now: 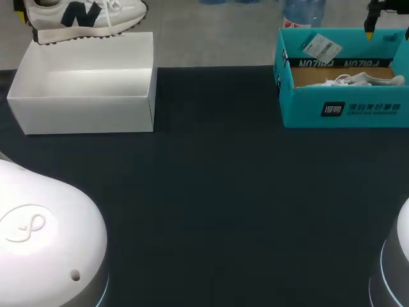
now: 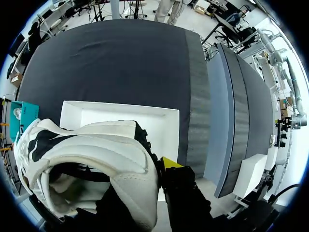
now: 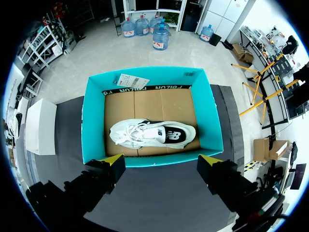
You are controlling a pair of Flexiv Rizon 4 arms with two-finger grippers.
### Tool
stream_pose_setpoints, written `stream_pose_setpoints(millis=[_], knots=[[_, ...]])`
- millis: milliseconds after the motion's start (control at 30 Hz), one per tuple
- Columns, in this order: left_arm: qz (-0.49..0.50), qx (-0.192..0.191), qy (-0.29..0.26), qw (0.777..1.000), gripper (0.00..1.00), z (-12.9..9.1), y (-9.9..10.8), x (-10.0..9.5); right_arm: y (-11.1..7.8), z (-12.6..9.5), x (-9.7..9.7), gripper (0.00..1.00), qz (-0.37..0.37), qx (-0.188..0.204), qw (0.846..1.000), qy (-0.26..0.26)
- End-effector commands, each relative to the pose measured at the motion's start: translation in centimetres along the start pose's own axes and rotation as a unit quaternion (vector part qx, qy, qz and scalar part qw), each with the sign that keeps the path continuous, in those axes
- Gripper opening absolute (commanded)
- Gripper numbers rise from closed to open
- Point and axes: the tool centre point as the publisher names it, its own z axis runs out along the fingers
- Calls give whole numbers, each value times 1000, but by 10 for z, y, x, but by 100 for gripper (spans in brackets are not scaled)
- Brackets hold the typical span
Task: Take the shoe out of the shoebox, open the shoe tongue, remove and reinsert the insole, then place the shoe into the shoebox
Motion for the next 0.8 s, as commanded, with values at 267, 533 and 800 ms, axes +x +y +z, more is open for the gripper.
stream_pose_setpoints(millis=[267, 533, 800], knots=[[1, -139, 4, 990, 0, -10, -72, -13, -1, 0, 0, 100, 0, -1, 1000, 0], [-7, -149, 3, 989, 0, -17, -112, -29, -1, 0, 0, 100, 0, -1, 1000, 0], [-12, -174, 19, 984, 0, -15, -146, -52, -1, 0, 0, 100, 0, -1, 1000, 0]])
